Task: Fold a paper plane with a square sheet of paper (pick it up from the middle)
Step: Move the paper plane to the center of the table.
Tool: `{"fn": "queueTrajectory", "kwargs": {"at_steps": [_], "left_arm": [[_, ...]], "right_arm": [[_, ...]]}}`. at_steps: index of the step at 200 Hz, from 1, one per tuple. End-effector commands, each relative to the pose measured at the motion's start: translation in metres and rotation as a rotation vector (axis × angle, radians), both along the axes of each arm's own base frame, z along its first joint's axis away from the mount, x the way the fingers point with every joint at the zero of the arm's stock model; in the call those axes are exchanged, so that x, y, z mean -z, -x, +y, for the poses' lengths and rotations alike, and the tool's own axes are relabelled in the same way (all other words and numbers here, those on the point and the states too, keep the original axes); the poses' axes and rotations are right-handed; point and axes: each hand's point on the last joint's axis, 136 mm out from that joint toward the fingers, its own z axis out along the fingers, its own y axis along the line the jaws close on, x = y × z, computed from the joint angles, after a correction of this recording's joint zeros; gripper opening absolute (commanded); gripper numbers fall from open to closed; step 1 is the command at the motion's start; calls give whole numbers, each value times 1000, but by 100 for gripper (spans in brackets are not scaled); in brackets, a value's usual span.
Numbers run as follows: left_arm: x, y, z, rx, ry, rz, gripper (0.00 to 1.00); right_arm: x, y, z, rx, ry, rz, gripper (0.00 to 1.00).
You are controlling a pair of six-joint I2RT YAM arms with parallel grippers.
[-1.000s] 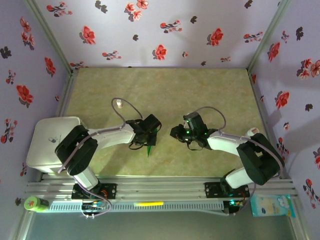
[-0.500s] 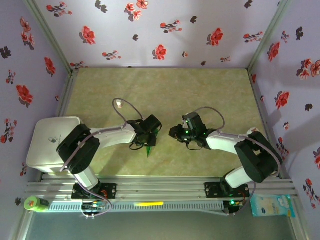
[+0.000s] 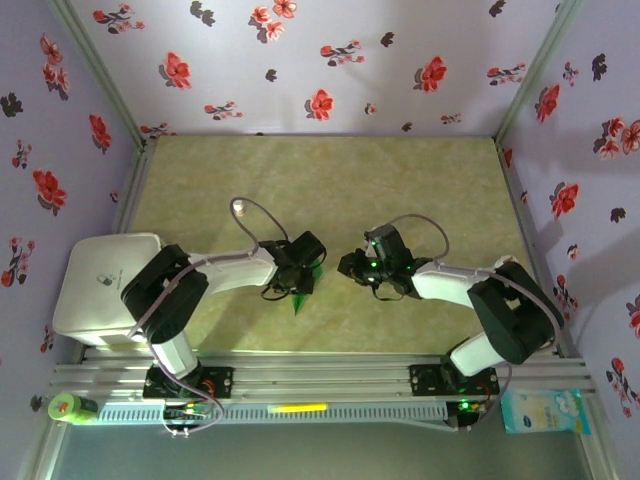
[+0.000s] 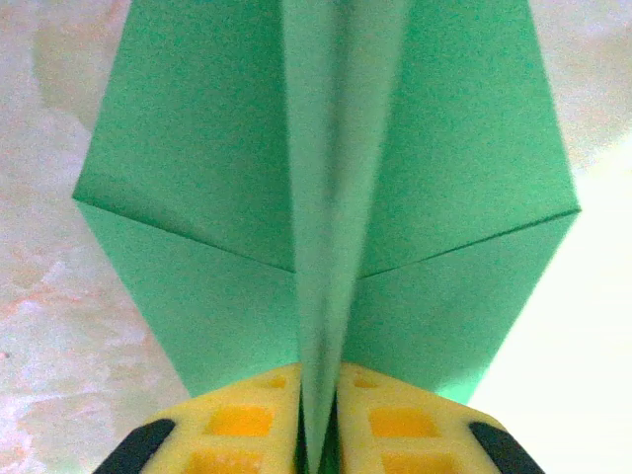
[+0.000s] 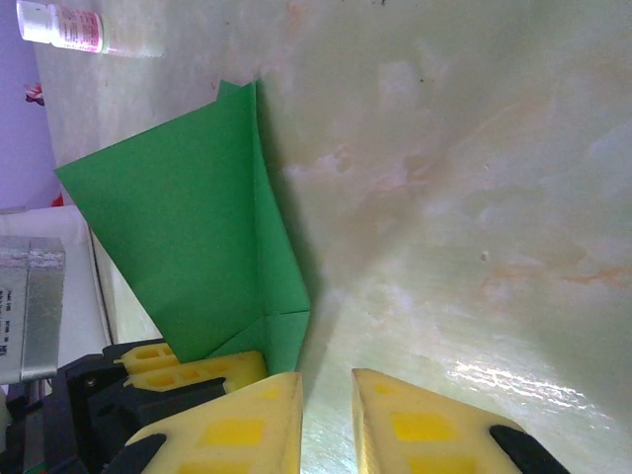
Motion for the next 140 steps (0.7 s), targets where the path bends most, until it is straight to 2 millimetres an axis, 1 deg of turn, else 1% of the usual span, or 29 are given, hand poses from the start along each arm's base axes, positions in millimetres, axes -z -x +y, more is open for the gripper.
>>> {"fn": "queueTrajectory", "kwargs": {"at_steps": [1, 25, 43, 64, 96, 130, 140], "left_arm": [[5, 3, -3, 16, -26, 14, 15], [11, 4, -3, 8, -45, 22, 15], [15, 3, -4, -6, -55, 22, 16], [15, -1, -7, -27, -69, 12, 18], [8, -17, -22, -50, -66, -12, 24], [9, -33, -25, -120, -122, -40, 26], [8, -37, -25, -145, -137, -54, 28]], "right_arm": [[2, 1, 3, -9, 1, 0, 20], [2, 2, 0, -8, 17, -7, 20], [0, 2, -6, -1, 48, -23, 20], [-3, 1, -15, 9, 90, -49, 21], [-9, 0, -30, 28, 124, -78, 21], [-15, -3, -51, 74, 119, -94, 21], [-18, -5, -57, 86, 114, -100, 21]]}}
